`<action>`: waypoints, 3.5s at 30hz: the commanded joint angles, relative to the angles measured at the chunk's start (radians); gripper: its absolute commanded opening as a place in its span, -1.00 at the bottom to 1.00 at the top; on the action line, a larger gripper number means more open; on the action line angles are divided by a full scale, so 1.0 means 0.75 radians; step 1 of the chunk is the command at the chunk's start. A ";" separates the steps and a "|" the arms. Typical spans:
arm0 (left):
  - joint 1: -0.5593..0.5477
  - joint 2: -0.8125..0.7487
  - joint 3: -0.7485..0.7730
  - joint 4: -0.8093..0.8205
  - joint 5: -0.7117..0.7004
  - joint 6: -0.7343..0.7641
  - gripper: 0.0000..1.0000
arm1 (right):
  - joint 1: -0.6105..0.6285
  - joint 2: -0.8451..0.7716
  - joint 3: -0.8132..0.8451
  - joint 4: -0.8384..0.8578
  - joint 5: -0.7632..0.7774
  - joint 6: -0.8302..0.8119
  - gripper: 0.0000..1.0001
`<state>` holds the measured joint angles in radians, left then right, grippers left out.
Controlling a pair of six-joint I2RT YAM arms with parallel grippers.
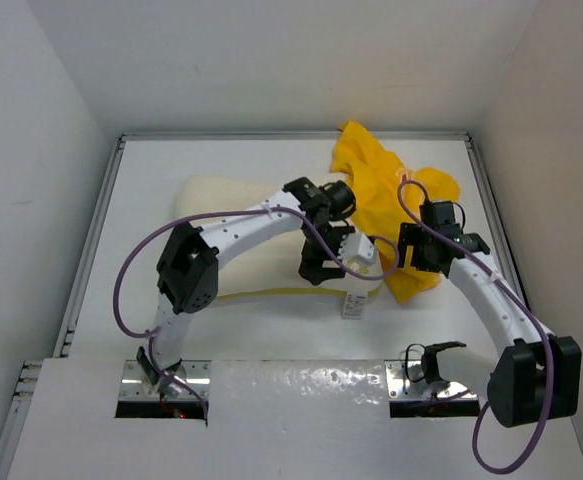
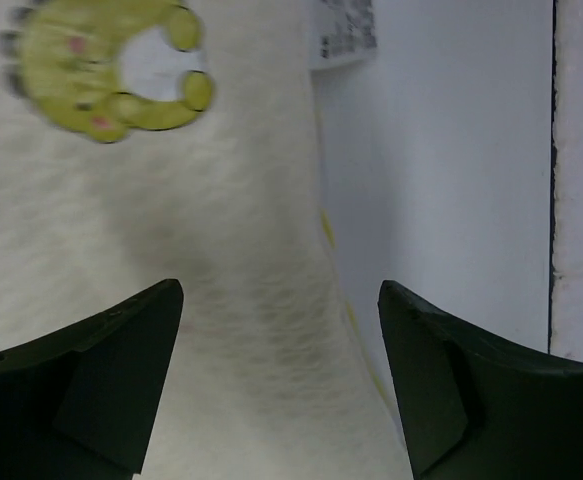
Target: Put the pillow into the pillowcase
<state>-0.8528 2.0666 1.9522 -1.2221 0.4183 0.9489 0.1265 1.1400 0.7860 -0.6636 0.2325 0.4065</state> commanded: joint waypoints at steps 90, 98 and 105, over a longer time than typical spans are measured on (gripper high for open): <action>0.153 0.110 -0.055 0.723 -0.427 -0.750 -1.00 | 0.335 -0.098 0.144 -0.150 -0.357 -0.049 -1.00; 0.217 0.114 0.038 0.721 -0.368 -0.821 -1.00 | 0.335 0.026 0.110 -0.370 -0.523 -0.155 -1.00; 0.172 0.036 -0.085 0.748 -0.231 -0.848 -1.00 | 0.335 -0.006 0.134 -0.149 -0.592 -0.123 -1.00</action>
<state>-0.6971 2.1765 1.9118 -0.7666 0.1860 0.3443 0.3645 1.2026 0.8677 -0.8326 -0.1204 0.3084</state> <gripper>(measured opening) 0.053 0.003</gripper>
